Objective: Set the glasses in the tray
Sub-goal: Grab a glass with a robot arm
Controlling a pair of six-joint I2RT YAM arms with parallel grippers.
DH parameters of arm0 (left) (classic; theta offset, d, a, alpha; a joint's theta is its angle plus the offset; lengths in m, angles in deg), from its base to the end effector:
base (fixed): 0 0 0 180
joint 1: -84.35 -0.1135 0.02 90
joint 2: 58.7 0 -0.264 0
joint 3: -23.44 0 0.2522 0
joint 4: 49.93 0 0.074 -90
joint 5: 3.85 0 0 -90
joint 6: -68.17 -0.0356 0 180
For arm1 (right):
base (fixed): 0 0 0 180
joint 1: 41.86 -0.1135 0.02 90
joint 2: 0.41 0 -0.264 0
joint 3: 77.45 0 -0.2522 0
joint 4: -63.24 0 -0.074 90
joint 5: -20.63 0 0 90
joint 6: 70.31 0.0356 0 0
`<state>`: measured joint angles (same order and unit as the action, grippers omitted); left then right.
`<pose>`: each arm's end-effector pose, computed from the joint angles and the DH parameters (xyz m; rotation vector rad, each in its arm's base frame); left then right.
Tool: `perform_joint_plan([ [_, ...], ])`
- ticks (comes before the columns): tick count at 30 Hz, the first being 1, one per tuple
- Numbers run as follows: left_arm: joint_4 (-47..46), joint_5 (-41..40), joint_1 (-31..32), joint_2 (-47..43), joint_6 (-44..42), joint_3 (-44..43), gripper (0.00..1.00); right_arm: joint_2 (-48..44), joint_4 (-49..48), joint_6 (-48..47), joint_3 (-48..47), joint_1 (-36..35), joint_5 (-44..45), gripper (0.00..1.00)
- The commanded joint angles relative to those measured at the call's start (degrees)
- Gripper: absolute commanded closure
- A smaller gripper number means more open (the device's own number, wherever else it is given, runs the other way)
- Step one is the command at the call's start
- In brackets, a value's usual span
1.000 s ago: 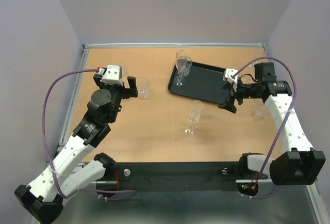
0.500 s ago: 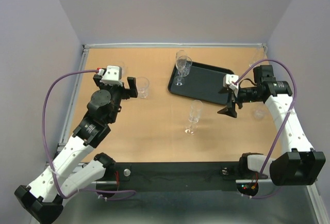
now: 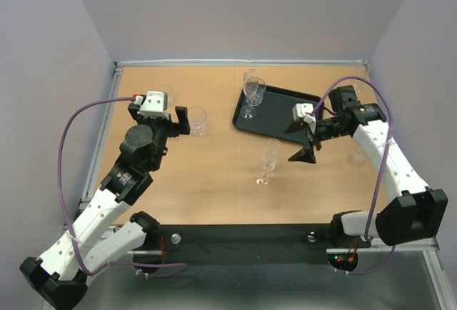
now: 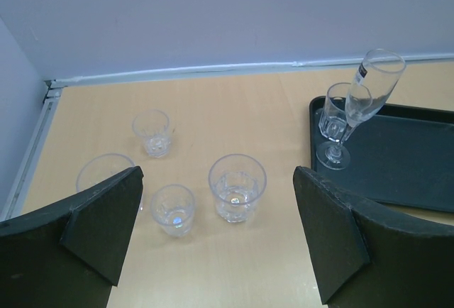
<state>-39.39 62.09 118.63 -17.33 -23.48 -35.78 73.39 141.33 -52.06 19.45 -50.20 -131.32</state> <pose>0.1466 -0.0824 0.3788 0.1105 1.4522 -0.1624 0.2211 0.0642 0.3232 -1.5550 1.4779 0.8789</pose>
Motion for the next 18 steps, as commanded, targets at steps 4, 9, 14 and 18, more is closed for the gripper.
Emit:
perform_joint_plan([
  [4, -3.2, -1.0, -0.3, -0.8, -0.3, 0.6, 0.01, 2.0, -0.4, 1.5, -4.2, -6.7, 0.4, 0.0],
  [9, -3.2, -1.3, -0.3, -0.8, -0.3, 0.7, 0.01, 3.6, -0.4, 2.2, -5.8, -9.9, 2.4, 0.0],
  [14, -3.2, -1.1, -0.4, -0.3, -0.3, 0.7, 0.01, 4.4, -0.4, 2.6, -7.0, -12.2, 3.2, 0.0],
  [18, -3.2, -0.9, -0.3, -0.1, -0.3, 0.6, 0.01, 4.7, -0.2, 3.3, -7.4, -13.7, 3.9, 0.0],
])
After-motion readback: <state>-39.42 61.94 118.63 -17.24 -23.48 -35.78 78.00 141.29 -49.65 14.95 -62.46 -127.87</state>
